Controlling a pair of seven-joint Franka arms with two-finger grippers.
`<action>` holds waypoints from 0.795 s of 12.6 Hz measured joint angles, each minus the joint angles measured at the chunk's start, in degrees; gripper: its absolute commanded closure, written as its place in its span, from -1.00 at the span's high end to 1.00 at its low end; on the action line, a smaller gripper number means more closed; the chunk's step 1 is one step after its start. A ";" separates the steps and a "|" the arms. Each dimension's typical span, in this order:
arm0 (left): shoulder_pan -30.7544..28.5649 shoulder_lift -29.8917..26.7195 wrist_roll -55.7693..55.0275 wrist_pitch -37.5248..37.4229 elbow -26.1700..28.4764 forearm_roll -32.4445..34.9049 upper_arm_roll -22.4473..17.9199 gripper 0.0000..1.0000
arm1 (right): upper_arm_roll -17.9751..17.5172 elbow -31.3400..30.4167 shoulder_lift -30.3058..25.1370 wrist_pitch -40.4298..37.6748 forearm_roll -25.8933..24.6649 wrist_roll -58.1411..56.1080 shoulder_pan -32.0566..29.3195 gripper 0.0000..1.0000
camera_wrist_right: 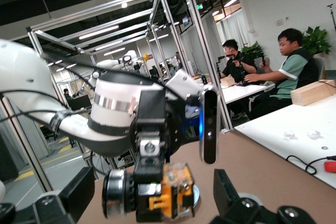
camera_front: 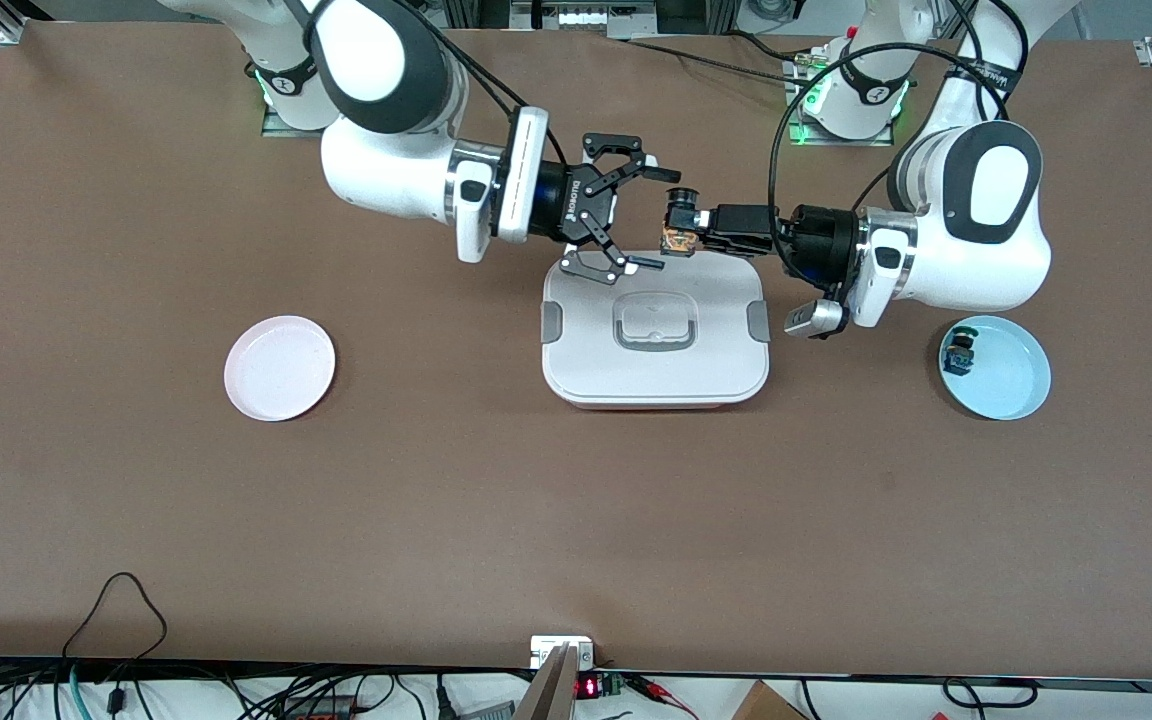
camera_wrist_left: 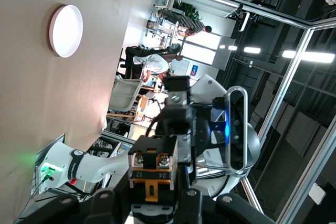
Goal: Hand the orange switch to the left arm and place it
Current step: 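Open the right gripper and pull it back from the switch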
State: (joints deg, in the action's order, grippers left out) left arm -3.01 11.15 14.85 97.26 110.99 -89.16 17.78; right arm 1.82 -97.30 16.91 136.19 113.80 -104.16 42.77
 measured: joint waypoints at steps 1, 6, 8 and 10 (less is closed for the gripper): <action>-0.03 0.00 0.01 0.00 -0.06 0.00 -0.11 -0.83 | 0.21 -0.05 -0.73 -1.49 -0.18 0.87 -0.94 1.00; -1.85 -0.17 0.35 0.00 -4.23 19.41 -0.38 -0.79 | 0.78 -6.25 -6.47 -21.01 -8.60 3.80 -14.03 1.00; -2.49 -0.27 1.61 -0.03 -6.31 30.96 -0.38 -0.78 | 1.00 -10.78 -10.20 -31.01 -12.97 4.14 -21.29 1.00; -2.49 -0.28 4.47 -0.04 -7.31 42.18 -0.27 -0.78 | 1.12 -13.75 -13.15 -40.86 -18.61 5.02 -28.43 1.00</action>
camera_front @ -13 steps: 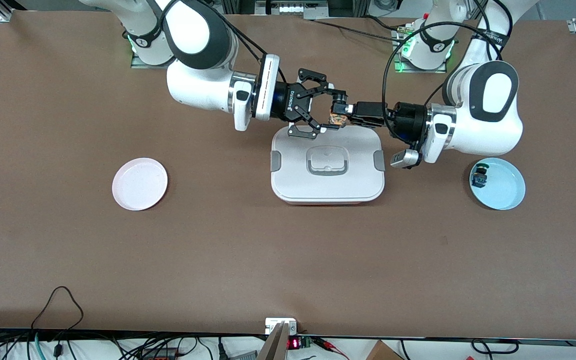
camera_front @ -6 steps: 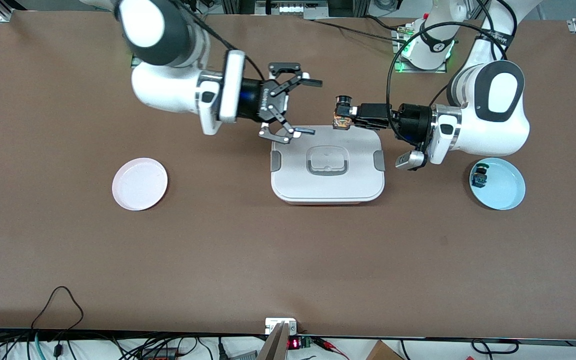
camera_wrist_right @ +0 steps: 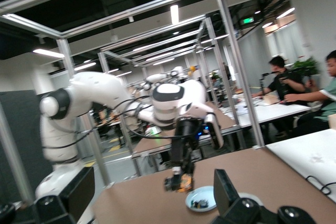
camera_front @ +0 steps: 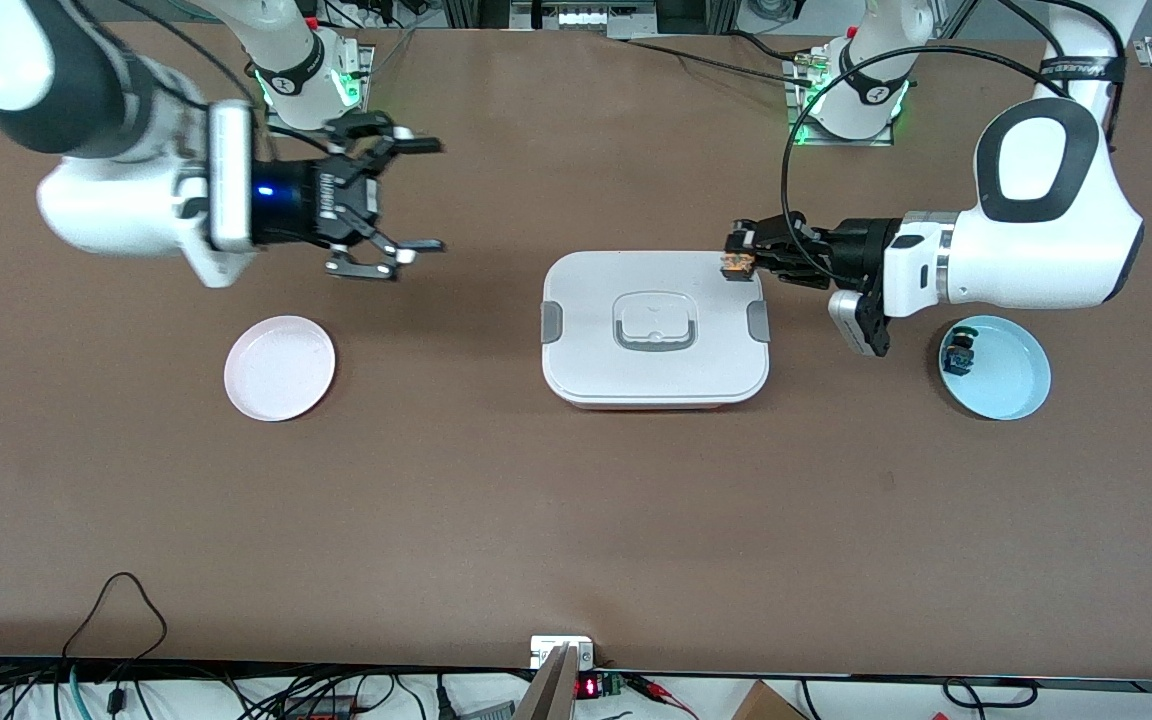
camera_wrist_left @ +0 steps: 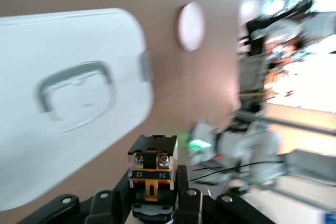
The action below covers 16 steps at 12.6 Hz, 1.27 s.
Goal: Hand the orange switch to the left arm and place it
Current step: 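Open the right gripper and pull it back from the switch, then lower the switch onto the blue plate while the right gripper retreats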
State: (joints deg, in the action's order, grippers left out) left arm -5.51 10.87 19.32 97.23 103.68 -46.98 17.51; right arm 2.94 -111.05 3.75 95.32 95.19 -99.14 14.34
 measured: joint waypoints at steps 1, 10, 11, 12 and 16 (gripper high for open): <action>0.01 -0.01 1.93 0.01 -0.24 6.32 0.09 -0.77 | 0.04 -0.68 -0.96 -4.47 -2.78 0.34 -3.46 1.00; -3.74 2.01 24.54 0.31 0.10 57.29 -0.25 -0.76 | 0.30 -1.16 -2.53 -11.79 -15.02 6.01 -10.62 1.00; -6.63 3.28 29.18 0.87 0.18 60.08 -0.35 -0.75 | 0.94 -0.49 -3.29 -11.74 -20.06 10.30 -10.70 1.00; -10.04 4.69 34.52 2.99 0.35 61.87 -0.50 -0.75 | 1.77 0.84 -4.35 -11.72 -26.38 15.59 -10.80 1.00; -22.97 12.76 57.58 19.96 1.78 66.89 -0.91 -0.81 | 3.70 7.04 -9.80 -11.84 -53.60 40.04 -11.18 1.00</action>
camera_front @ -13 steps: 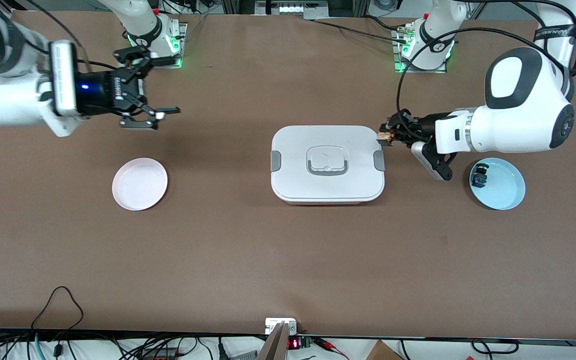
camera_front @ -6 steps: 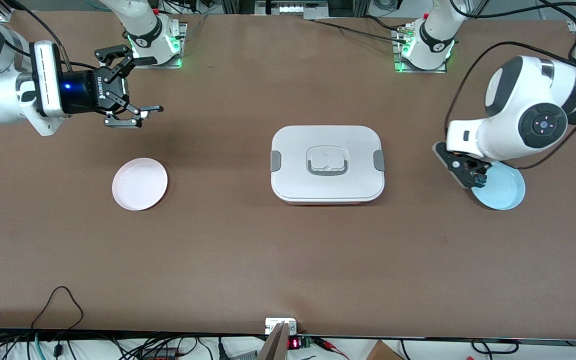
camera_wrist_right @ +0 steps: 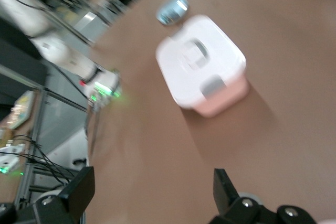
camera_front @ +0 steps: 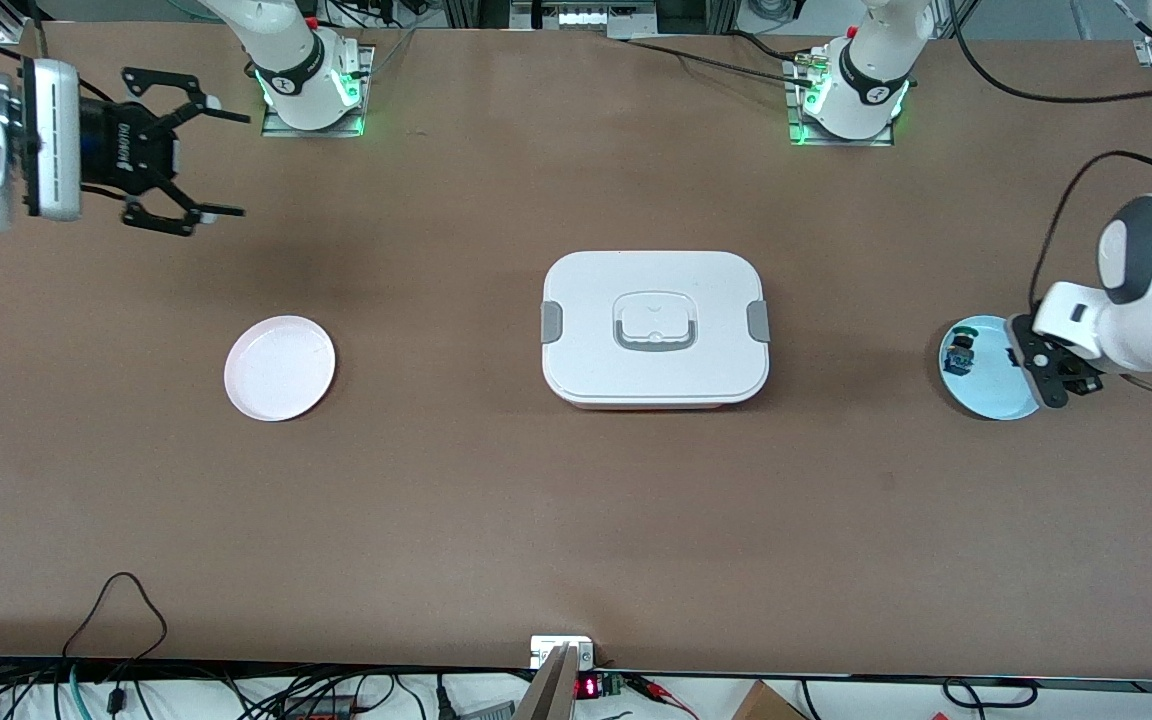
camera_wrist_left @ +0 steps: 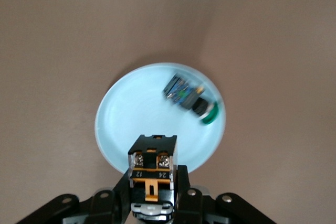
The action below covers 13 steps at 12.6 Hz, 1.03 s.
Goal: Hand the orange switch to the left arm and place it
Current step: 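Lower the switch onto the blue plate while the right gripper retreats, then open the left gripper and lift it off the blue plate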
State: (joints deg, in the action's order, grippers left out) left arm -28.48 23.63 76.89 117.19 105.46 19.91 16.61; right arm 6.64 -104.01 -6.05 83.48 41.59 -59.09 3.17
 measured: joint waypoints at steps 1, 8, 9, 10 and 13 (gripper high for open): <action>-1.79 2.53 3.83 3.84 0.03 0.92 -0.01 -0.81 | 0.00 1.40 -0.85 -0.16 -5.79 5.42 0.00 1.00; -5.27 10.38 13.65 13.12 0.96 1.62 0.05 -0.73 | -3.29 2.93 -2.62 -0.27 -33.46 38.15 0.38 1.00; -5.73 10.48 13.91 13.27 1.58 1.62 0.05 -0.55 | -4.14 2.94 -2.89 -0.27 -34.61 41.19 0.63 1.00; -5.96 10.52 14.08 13.42 2.08 1.62 0.06 0.12 | -4.48 2.94 -3.08 -0.27 -35.14 42.87 0.77 1.00; -6.61 10.47 15.22 13.42 2.27 1.62 0.65 1.00 | -4.27 2.94 -3.78 0.02 -35.93 43.64 0.69 1.00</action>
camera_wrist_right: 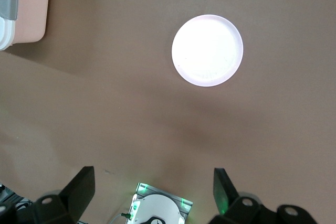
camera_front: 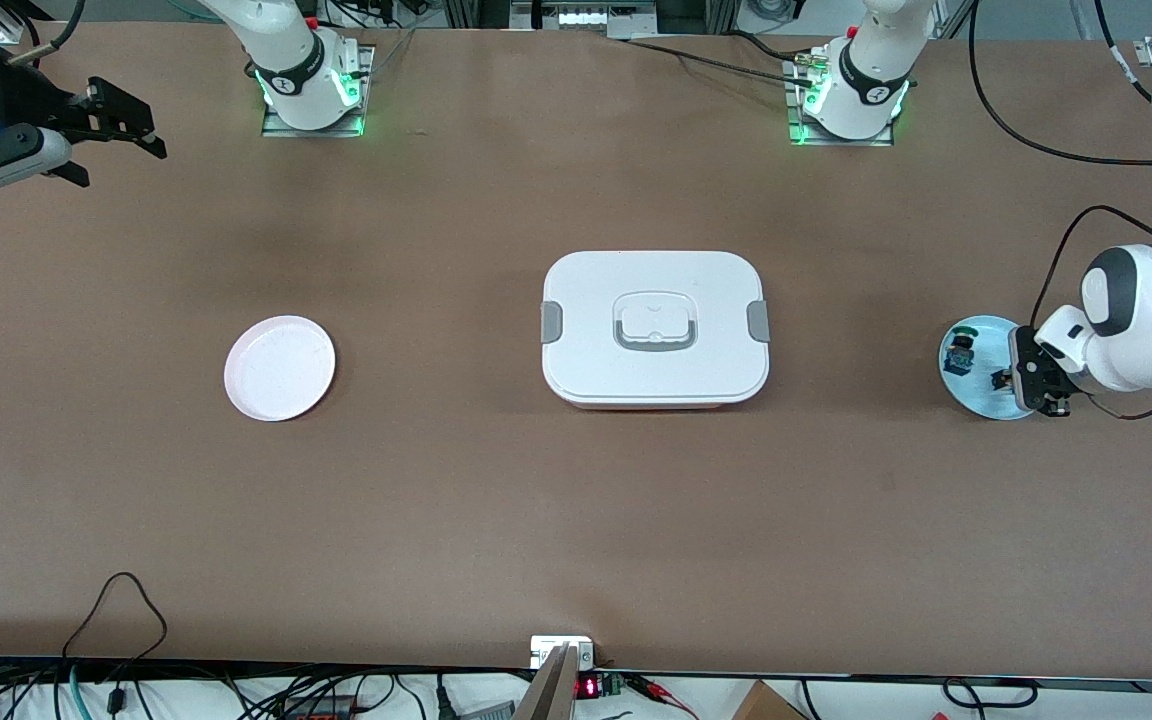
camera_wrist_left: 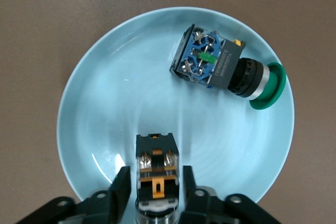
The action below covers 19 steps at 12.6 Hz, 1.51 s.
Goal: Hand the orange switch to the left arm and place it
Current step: 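Open the left gripper and lift it off the blue plate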
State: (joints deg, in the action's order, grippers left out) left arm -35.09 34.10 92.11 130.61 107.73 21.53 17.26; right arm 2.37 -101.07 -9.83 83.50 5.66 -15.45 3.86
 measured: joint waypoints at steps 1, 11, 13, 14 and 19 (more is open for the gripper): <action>-0.63 -0.19 0.62 -0.86 -0.22 0.00 1.13 1.00 | 0.01 0.01 -0.08 1.02 -1.12 -0.01 0.00 1.00; -0.03 -10.78 -20.35 -46.30 -19.51 -7.03 9.19 1.00 | 0.17 0.73 0.52 6.58 -4.00 4.13 0.03 1.00; 1.96 -10.79 -32.09 -54.38 -24.40 -7.07 10.82 1.00 | 0.10 0.62 1.23 8.48 -3.96 6.43 0.04 1.00; 2.61 -10.79 -38.57 -57.80 -26.70 -7.09 12.10 1.00 | 0.05 0.33 2.67 10.05 -3.95 7.88 0.14 1.00; 6.53 -10.87 -65.24 -65.23 -37.52 -7.11 18.76 1.00 | -0.09 0.67 11.22 16.56 -4.02 9.37 1.18 1.00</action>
State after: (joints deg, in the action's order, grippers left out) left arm -28.55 23.23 26.86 65.38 70.21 14.42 36.02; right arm 2.28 -100.40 1.39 100.06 1.64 -6.08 5.03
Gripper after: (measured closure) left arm 0.000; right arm 0.000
